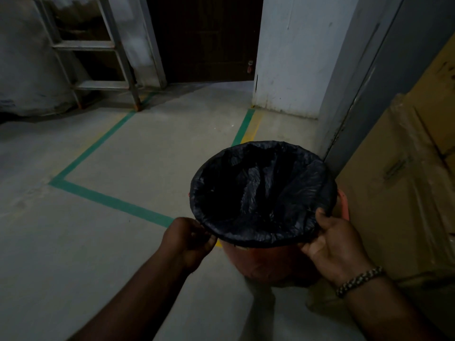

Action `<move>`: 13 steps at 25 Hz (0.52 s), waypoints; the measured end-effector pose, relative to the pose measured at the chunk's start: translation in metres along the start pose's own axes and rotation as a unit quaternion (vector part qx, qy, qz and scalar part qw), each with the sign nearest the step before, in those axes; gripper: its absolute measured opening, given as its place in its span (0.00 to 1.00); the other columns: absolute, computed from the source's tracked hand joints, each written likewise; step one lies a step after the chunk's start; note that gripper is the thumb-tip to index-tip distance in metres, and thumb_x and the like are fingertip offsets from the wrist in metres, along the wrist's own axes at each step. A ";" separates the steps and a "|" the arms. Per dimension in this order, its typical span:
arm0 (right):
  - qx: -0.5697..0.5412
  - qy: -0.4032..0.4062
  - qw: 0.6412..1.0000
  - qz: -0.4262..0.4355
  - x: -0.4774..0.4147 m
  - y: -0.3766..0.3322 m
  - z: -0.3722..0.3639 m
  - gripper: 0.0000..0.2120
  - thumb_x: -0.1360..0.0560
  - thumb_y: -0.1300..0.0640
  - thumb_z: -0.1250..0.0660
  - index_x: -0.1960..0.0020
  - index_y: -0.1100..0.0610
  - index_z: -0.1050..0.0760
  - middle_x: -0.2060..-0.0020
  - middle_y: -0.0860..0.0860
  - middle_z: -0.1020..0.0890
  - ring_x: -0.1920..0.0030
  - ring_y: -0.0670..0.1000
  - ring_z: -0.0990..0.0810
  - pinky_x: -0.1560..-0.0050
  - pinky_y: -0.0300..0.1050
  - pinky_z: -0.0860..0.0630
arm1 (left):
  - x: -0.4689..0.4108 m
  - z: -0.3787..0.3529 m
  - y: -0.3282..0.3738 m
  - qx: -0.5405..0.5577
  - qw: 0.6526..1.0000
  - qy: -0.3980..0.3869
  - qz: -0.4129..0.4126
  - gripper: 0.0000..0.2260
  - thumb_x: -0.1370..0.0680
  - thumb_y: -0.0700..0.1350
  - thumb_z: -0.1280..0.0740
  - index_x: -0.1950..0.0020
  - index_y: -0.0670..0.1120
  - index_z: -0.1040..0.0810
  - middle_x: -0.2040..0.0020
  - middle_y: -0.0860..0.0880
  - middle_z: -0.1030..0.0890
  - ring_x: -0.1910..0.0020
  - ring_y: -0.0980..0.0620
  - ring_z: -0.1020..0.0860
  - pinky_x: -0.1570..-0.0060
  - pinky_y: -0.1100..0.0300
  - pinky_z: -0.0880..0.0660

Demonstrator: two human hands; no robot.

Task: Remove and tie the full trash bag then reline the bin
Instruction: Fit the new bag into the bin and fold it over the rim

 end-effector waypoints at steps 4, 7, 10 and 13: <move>0.012 0.006 1.000 0.005 -0.005 -0.005 0.009 0.13 0.15 0.60 0.42 0.46 0.51 0.19 0.44 0.55 0.14 0.43 0.60 0.17 0.45 0.62 0.21 | 0.011 -0.009 0.008 0.002 0.999 -0.038 0.017 0.04 0.23 0.42 0.34 0.49 0.44 0.23 0.52 0.42 0.21 0.54 0.44 0.21 0.52 0.51 0.22; 0.017 0.004 0.999 0.027 -0.012 -0.010 0.017 0.14 0.17 0.59 0.39 0.37 0.51 0.19 0.41 0.56 0.14 0.43 0.61 0.16 0.47 0.58 0.18 | 0.012 -0.011 0.011 -0.016 0.998 -0.063 0.006 0.12 0.22 0.45 0.30 0.40 0.44 0.20 0.52 0.42 0.17 0.52 0.43 0.18 0.56 0.52 0.21; 0.016 0.026 0.998 0.057 -0.021 -0.014 0.025 0.17 0.17 0.54 0.41 0.31 0.47 0.21 0.37 0.52 0.16 0.40 0.61 0.16 0.49 0.56 0.17 | 0.012 -0.005 0.018 -0.062 0.996 -0.044 -0.037 0.13 0.21 0.41 0.31 0.37 0.41 0.21 0.55 0.42 0.13 0.51 0.42 0.17 0.51 0.51 0.19; 0.022 0.058 0.997 0.034 -0.028 -0.007 0.031 0.18 0.16 0.47 0.42 0.31 0.47 0.21 0.37 0.52 0.16 0.40 0.61 0.17 0.52 0.54 0.17 | 0.003 0.009 0.029 -0.078 0.994 0.010 -0.076 0.15 0.20 0.43 0.31 0.35 0.39 0.23 0.44 0.39 0.16 0.45 0.40 0.18 0.45 0.46 0.20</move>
Point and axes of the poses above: each hand's wrist, its own x-axis away from the middle knuckle, its own z-axis out of the back of the hand, y = z × x, the point moved 6 cm from there along -x, towards the middle knuckle
